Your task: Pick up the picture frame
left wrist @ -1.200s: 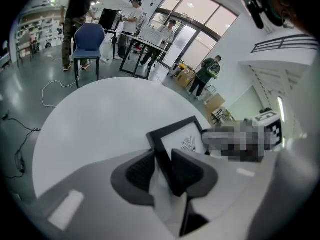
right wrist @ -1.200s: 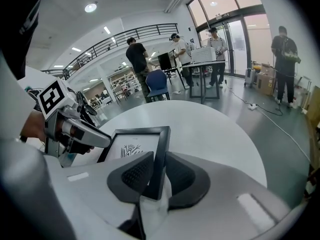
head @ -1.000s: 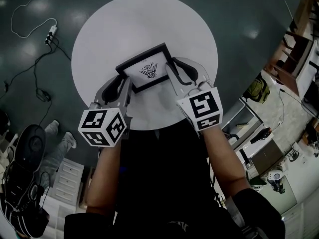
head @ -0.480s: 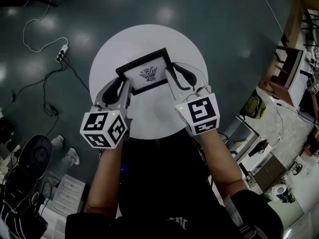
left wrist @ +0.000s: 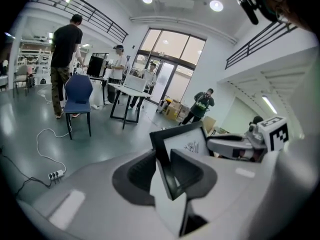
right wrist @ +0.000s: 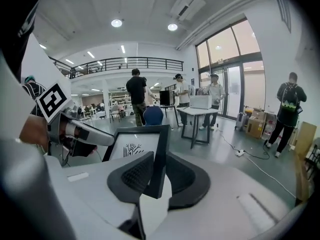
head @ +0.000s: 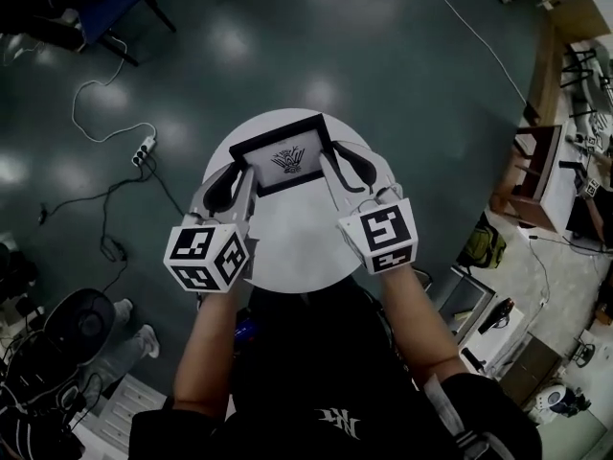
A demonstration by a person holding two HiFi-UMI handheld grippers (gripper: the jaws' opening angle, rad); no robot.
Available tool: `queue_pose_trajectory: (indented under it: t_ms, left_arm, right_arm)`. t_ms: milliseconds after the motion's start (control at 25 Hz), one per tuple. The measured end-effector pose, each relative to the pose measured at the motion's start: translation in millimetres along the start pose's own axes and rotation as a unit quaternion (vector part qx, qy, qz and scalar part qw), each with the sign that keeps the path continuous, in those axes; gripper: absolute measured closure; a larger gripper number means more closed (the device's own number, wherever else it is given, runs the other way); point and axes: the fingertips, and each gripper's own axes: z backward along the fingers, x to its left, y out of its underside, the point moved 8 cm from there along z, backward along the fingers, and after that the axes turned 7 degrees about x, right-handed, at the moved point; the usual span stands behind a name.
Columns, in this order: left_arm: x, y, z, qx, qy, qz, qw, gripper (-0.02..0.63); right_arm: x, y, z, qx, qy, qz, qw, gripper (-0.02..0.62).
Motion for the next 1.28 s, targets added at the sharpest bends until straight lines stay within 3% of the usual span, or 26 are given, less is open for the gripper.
queue_pose_trajectory:
  t_ms: [280,520,800,1040,1280]
  left_arm:
    - [-31,-49,60,-0.062,0.003,-0.026,0.9977,0.515]
    - [-65,-90,120,-0.128,0.004,-0.062,0.9898,0.515]
    - [-94,-127,182,-0.195,0.006,-0.103,0.9755,0.520]
    - [-127,-169,223,-0.250,0.000,-0.143,0.9576,0.525]
    - [-152,-187,264,-0.296,0.008,-0.167,0.9403,0.529]
  right_arm:
    - [11,-59,56,-0.059,0.020,0.018,0.998,0.518]
    - [24,-106,116,-0.124,0.035,0.036,0.991,0.517]
    - [41,-158,178,-0.202,0.049,0.067,0.976,0.518]
    - [34,-201,216,-0.254,0.045,0.076,0.963,0.518]
    - [42,-225,256,-0.296,0.052,0.086,0.950,0.519]
